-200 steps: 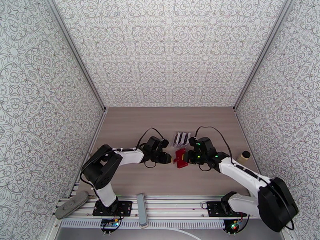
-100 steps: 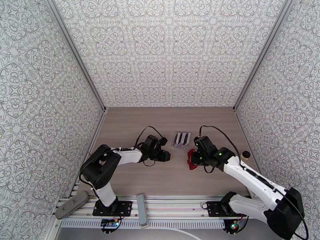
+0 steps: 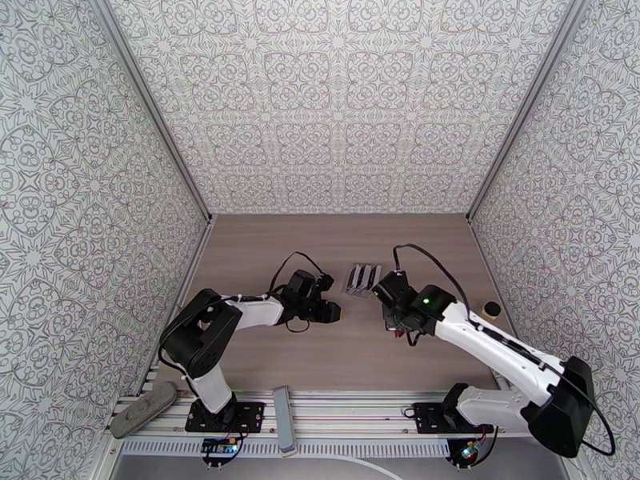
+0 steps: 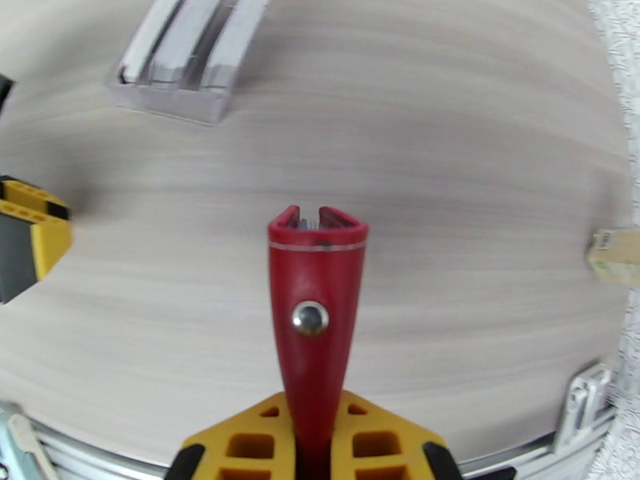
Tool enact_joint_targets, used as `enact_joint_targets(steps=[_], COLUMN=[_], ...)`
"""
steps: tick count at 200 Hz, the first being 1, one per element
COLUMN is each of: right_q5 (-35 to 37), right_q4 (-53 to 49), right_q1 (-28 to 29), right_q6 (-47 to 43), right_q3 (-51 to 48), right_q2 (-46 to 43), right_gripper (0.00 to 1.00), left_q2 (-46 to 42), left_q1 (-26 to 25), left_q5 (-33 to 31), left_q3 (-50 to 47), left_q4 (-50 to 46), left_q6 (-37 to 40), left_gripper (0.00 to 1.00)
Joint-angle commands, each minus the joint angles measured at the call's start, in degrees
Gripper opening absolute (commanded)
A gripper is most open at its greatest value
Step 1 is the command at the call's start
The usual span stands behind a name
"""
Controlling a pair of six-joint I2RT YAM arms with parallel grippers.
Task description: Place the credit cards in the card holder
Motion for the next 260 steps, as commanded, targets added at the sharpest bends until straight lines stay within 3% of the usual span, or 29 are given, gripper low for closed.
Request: enact_joint_targets(steps=[1,34,108,260], right_q5=[10.16,14.24,18.68,13.96], right_q4=[-5.35,-7.74,-12.26,-5.89], right_q1=[2.35,5.13,10.75,12.93], right_q6=[4.55,6.99,12.85,11.58], right_q3=[4.14,7.46,14.07,16.56], right_q2=[2.56,8.59,23.78,39.03], right_gripper=[0.00,0.00,0.00,0.00], left_q2=[-5.41,-9.22,-10.06,-9.92], left_q1=[1.26,3.97,9.13,10.38], left_q5=[-5.93,-7.37,-2.88,-4.50], left_q3=[-2.27,-5.45,-8.65,-8.74], left_q4=[-1.43,-0.47,3.36,1.30], left_q6=[2.05,1.13,-1.84,-1.39], left_gripper=[0.41,0.41,0.41,0.41])
